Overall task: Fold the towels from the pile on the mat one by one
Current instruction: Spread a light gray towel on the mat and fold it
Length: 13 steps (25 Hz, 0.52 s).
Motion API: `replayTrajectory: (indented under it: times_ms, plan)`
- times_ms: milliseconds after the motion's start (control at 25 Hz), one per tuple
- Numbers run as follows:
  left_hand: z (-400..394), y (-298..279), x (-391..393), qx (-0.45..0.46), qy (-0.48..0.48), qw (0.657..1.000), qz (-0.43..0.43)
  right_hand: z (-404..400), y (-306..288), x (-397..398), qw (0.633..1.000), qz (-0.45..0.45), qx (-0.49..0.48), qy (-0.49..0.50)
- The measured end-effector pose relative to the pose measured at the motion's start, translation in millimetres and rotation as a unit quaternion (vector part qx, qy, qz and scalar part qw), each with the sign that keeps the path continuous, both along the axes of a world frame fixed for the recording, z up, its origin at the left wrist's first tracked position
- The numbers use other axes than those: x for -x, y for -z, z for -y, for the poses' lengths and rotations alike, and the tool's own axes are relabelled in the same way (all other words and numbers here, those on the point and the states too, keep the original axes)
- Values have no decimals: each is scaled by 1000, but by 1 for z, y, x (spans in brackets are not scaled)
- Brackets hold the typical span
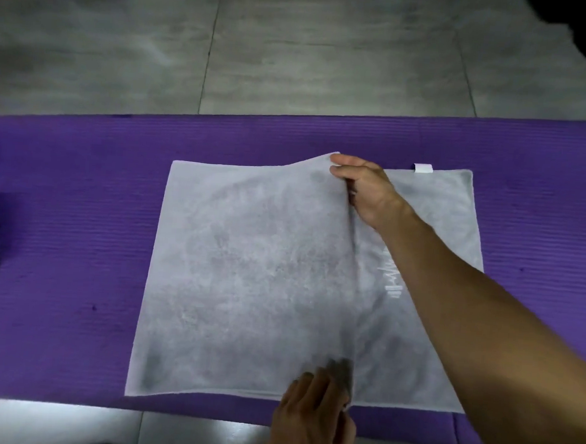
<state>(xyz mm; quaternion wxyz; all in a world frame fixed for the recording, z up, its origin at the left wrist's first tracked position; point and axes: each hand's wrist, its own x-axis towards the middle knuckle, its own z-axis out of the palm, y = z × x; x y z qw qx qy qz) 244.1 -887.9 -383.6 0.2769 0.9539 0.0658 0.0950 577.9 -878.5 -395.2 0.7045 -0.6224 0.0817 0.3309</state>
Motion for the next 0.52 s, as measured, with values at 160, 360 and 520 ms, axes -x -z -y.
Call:
replayTrajectory:
  times_ms: [160,360,520]
  plan:
    - [40,1,-21,38,53,998,1,50,-2,-19,998,38,59,4]
    - [73,11,-43,62,140,987,-57,95,-7,-31,993,58,102,-4]
    - [58,13,-52,123,172,969,-127,89,2,-25,965,106,239,-5]
